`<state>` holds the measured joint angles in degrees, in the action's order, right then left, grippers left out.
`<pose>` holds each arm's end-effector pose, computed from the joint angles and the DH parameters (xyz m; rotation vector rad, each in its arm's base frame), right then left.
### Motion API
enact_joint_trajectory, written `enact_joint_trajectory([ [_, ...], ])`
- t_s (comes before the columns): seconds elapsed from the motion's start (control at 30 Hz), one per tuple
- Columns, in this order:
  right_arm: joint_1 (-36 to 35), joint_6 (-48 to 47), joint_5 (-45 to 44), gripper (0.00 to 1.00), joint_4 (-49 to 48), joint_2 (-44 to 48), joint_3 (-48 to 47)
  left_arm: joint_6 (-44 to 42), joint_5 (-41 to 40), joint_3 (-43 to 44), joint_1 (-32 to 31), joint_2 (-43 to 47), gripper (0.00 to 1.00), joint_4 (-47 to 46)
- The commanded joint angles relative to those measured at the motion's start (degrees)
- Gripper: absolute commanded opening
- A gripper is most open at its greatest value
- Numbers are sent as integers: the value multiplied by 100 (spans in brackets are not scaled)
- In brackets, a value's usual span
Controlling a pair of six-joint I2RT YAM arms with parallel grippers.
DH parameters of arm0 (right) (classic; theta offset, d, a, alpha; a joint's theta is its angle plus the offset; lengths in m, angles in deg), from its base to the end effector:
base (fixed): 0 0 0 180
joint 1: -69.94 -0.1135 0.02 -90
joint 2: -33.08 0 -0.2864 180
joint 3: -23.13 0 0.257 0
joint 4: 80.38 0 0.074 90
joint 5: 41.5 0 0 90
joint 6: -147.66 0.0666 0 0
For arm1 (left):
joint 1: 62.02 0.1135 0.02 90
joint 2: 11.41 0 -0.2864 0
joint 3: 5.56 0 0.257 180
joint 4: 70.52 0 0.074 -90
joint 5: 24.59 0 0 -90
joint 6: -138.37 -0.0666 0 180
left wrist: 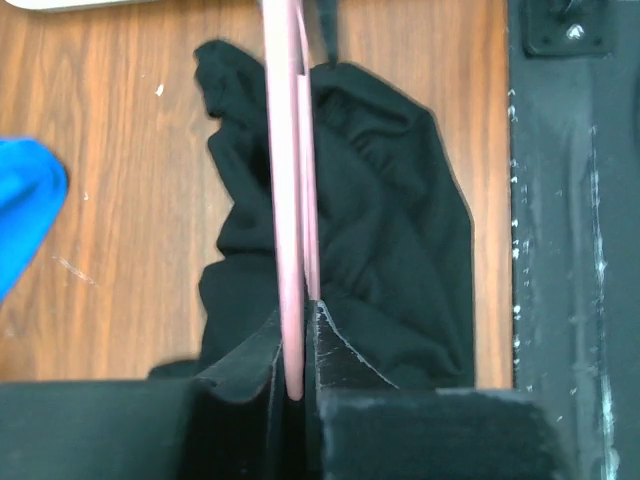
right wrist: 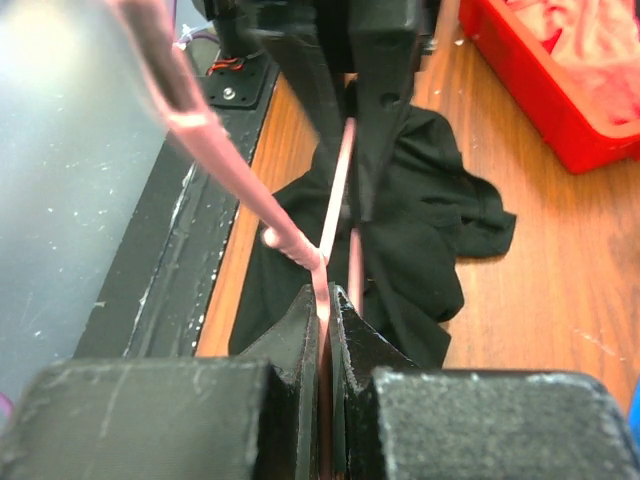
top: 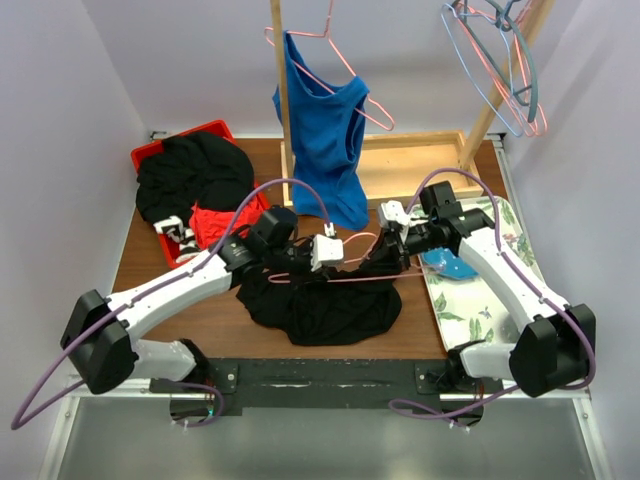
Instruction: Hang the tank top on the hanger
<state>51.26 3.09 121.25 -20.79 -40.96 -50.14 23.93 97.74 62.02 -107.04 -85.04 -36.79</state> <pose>0.2113 0.1386 0.3039 -1.5019 1.3689 1.2351 0.1833 -0.2338 0.2778 1.5305 1.6723 -0.8287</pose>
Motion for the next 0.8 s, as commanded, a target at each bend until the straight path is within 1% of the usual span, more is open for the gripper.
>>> enact_joint_trajectory([
  [0.0, -22, 138, -111, 0, -222, 197, 79, 781, -219, 340, 28, -47, 0, -247],
  [0.03, -22, 592, -216, 12, -536, 214, 97, 958, -437, 261, 28, -3, 0, -291],
  [0.07, -22, 849, -583, 20, -696, 258, 97, 1159, -526, 173, 28, 76, 0, -448],
  [0.1, -13, 1382, -795, 30, -837, 354, 71, 1466, -605, 68, 28, 259, 0, -545],
  [0.13, 83, 1622, -1111, 43, -1099, 425, 36, 1661, -754, -177, 28, 374, 0, -659],
  [0.17, 162, 1799, -1366, 48, -1171, 495, 1, 1854, -860, -309, 28, 488, 0, -904],
  [0.2, 284, 2166, -1839, 55, -1224, 661, -95, 2282, -982, -459, 28, 724, 0, -1037],
  [0.23, 564, 2465, -2044, 73, -1460, 732, -123, 2400, -1262, -713, 37, 814, 0, -1143],
  [0.27, 732, 2764, -2237, 82, -1566, 785, -166, 2679, -1387, -820, 37, 919, 0, -1283],
  [0.3, 873, 3150, -2500, 84, -1568, 890, -297, 3004, -1475, -1038, 54, 1068, 0, -1372],
  [0.33, 1127, 3154, -2546, 85, -1428, 917, -394, 3181, -1685, -1119, 63, 1130, 0, -1451],
  [0.37, 1190, 3119, -2625, 85, -1270, 944, -491, 3383, -1783, -1206, 72, 1183, 0, -1591],
  [0.4, 1191, 2979, -2713, 85, -895, 970, -649, 3690, -1862, -1329, 80, 1219, 0, -1653],
  [0.47, 1191, 2847, -2766, 85, -558, 1014, -712, 3938, -2038, -1400, 107, 1210, 0, -1741],
  [0.5, 1191, 2751, -2714, 84, -365, 1023, -686, 4156, -2082, -1444, 116, 1158, 0, -1785],
  [0.57, 1173, 2688, -2556, 81, -285, 1058, -537, 4360, -2187, -1506, 124, 1105, 0, -1935],
  [0.6, 1173, 2688, -2477, 81, -337, 1058, -301, 4561, -2266, -1532, 124, 1035, 0, -2118],
  [0.7, 701, 2741, -2826, 78, -381, 927, 69, 4808, -2355, -1594, 124, 903, 0, -2365],
  [0.73, 264, 2732, -3028, 77, -398, 857, 140, 4844, -2320, -1603, 124, 876, 0, -2505],
  [0.77, 68, 2741, -3448, 77, -433, 673, 210, 4888, -2302, -1612, 124, 824, 0, -2550],
])
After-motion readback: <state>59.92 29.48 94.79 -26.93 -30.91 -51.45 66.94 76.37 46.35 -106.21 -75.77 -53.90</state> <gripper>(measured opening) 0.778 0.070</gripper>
